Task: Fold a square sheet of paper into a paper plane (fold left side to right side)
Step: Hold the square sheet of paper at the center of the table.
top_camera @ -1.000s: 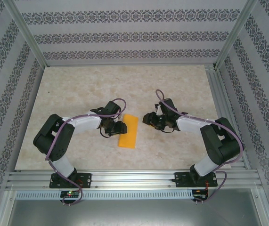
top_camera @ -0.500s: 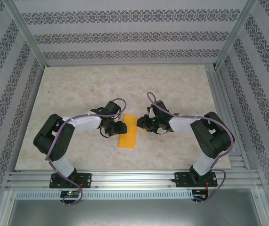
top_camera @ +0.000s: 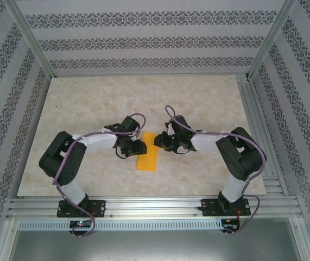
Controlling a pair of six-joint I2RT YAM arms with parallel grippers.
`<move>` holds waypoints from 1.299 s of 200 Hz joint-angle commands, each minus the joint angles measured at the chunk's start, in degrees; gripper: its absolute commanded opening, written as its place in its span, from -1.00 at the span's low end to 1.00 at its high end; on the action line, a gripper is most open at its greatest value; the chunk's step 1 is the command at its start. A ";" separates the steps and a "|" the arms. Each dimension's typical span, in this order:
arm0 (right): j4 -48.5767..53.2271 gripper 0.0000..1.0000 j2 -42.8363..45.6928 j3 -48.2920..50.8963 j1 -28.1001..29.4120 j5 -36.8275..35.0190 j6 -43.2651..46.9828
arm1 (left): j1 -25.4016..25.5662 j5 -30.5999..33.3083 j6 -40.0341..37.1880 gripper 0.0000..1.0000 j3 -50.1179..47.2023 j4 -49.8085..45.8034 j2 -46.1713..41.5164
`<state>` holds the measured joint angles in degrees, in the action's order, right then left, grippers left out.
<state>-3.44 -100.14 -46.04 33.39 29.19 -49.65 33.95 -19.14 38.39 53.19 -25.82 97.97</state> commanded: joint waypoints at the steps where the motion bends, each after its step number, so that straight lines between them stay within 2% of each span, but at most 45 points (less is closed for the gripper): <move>1: 0.47 -0.48 -0.09 -1.19 0.36 -1.21 0.08 | 1.11 2.38 -0.47 -0.02 0.21 0.92 2.92; 82: 2.98 -0.49 2.98 -0.50 -0.52 -3.59 0.92 | 1.14 2.88 -0.34 -0.01 0.42 0.51 3.27; 121: 4.35 -0.48 6.79 1.28 -2.02 -7.25 1.26 | 1.11 3.34 0.05 -0.01 0.50 0.32 3.19; 260: 4.85 -0.47 6.97 2.12 -3.03 -6.08 1.75 | 1.11 3.81 0.60 -0.05 0.24 0.60 3.08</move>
<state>1.93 -93.25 -44.62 30.26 23.38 -48.36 34.26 -18.39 38.79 53.69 -26.52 98.28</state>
